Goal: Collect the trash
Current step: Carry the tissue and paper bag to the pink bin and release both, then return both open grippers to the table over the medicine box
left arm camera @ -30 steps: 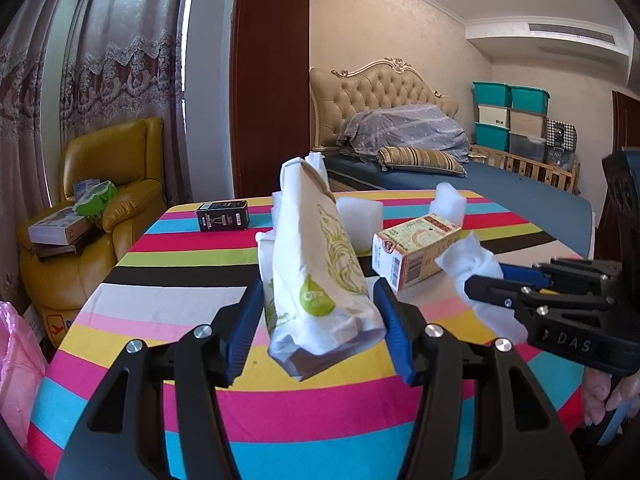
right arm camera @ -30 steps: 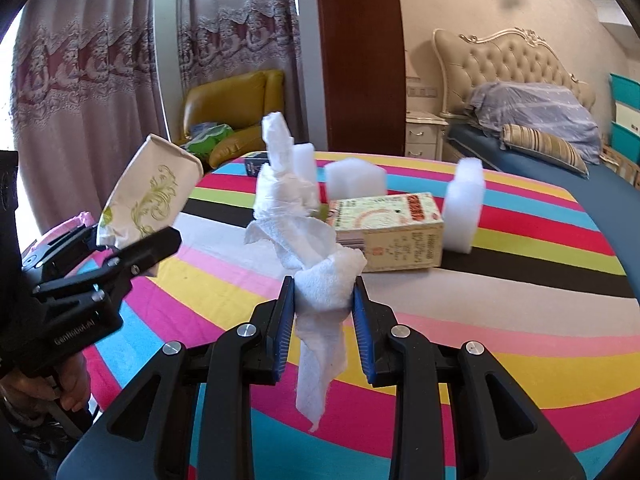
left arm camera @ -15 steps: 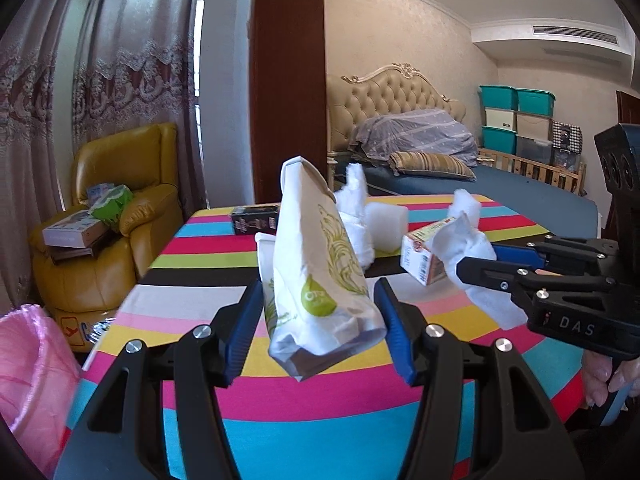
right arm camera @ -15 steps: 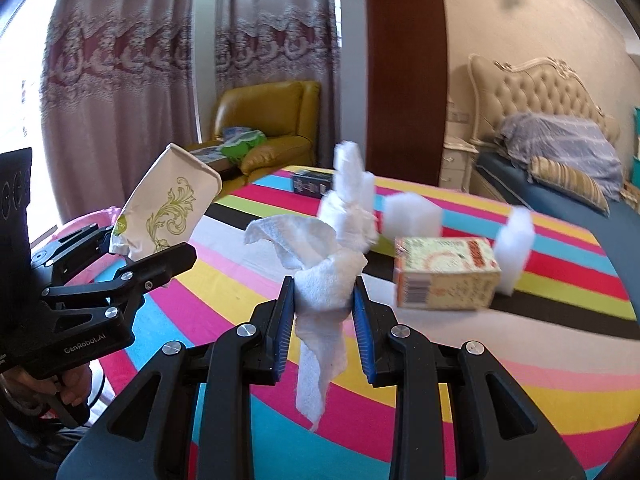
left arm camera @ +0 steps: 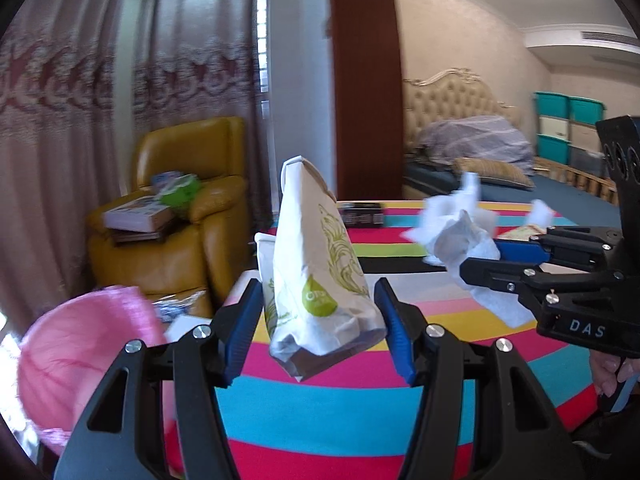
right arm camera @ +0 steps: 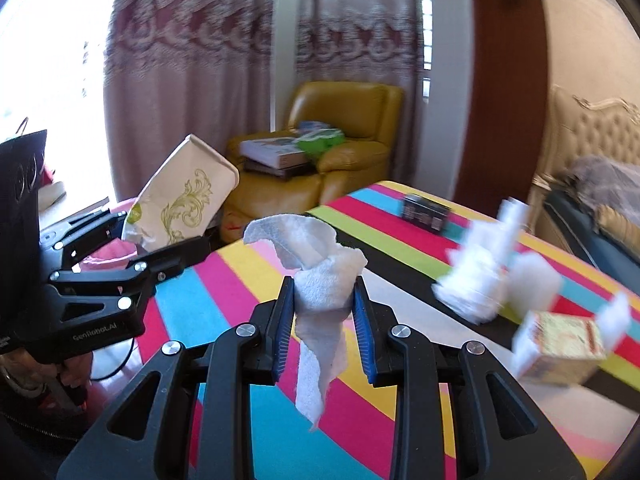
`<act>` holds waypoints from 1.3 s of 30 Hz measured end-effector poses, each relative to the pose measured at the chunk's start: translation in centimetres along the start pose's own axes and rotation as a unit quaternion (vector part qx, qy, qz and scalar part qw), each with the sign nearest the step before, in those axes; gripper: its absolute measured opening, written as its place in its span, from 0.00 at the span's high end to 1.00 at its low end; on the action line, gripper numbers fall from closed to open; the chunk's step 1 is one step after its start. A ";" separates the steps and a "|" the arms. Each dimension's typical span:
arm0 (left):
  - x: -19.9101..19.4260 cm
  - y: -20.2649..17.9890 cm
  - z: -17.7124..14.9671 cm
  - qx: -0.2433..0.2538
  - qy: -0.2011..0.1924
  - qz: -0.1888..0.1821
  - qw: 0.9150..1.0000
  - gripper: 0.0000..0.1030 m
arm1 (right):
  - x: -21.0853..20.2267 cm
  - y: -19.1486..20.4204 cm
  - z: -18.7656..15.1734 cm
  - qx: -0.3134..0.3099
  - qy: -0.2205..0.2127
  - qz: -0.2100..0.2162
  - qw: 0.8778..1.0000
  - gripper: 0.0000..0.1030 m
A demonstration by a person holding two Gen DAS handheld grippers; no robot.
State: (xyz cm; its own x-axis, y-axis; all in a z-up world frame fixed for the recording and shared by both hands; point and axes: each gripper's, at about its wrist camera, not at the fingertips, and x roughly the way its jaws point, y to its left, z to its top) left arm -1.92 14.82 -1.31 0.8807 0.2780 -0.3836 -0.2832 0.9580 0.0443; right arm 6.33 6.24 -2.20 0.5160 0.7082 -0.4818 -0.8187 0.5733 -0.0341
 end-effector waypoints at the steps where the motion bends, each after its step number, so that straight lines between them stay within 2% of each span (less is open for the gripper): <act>1: -0.3 0.9 -0.1 -0.005 0.001 0.010 1.000 0.46 | 0.7 0.9 0.5 -0.009 0.001 0.009 1.000 0.72; 9: -2.8 11.2 -1.4 -0.042 0.023 0.116 0.992 0.46 | 5.9 7.9 4.0 -0.054 0.015 0.084 0.995 0.72; 12: -3.3 15.0 -2.4 -0.067 0.034 0.140 0.987 0.46 | 7.8 10.7 5.3 -0.073 0.018 0.112 0.991 0.72; 18: -3.7 21.0 -4.7 -0.095 0.058 0.170 0.979 0.46 | 11.5 15.8 7.8 -0.086 0.033 0.160 0.983 0.72; 23: -3.1 24.9 -6.2 -0.120 0.071 0.170 0.976 0.46 | 14.5 18.8 9.0 -0.090 0.056 0.183 0.977 0.71; 29: -1.9 28.3 -6.7 -0.134 0.077 0.165 0.974 0.44 | 17.2 20.2 9.6 -0.093 0.066 0.202 0.973 0.68; 30: -1.8 28.5 -6.7 -0.135 0.079 0.164 0.974 0.44 | 17.6 20.3 9.6 -0.093 0.067 0.206 0.972 0.65; 32: -1.5 28.7 -6.9 -0.132 0.082 0.164 0.974 0.42 | 17.7 20.4 9.5 -0.097 0.069 0.219 0.968 0.48; 33: -1.5 28.7 -6.8 -0.129 0.083 0.168 0.974 0.37 | 17.6 20.2 9.5 -0.100 0.066 0.218 0.969 0.29; 35: -1.6 28.4 -6.7 -0.131 0.080 0.178 0.972 0.27 | 17.1 19.8 9.4 -0.100 0.051 0.208 0.972 0.25; 39: -2.2 28.0 -6.6 -0.136 0.075 0.181 0.971 0.22 | 15.8 18.5 9.0 -0.096 0.041 0.199 0.974 0.25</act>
State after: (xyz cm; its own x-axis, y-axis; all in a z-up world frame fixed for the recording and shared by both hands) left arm -14.29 40.61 -5.27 0.6448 0.5608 -0.5193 -0.6724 0.7393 -0.0365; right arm 1.63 31.74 -2.51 0.1328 0.8183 -0.5592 -0.9860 0.1665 0.0096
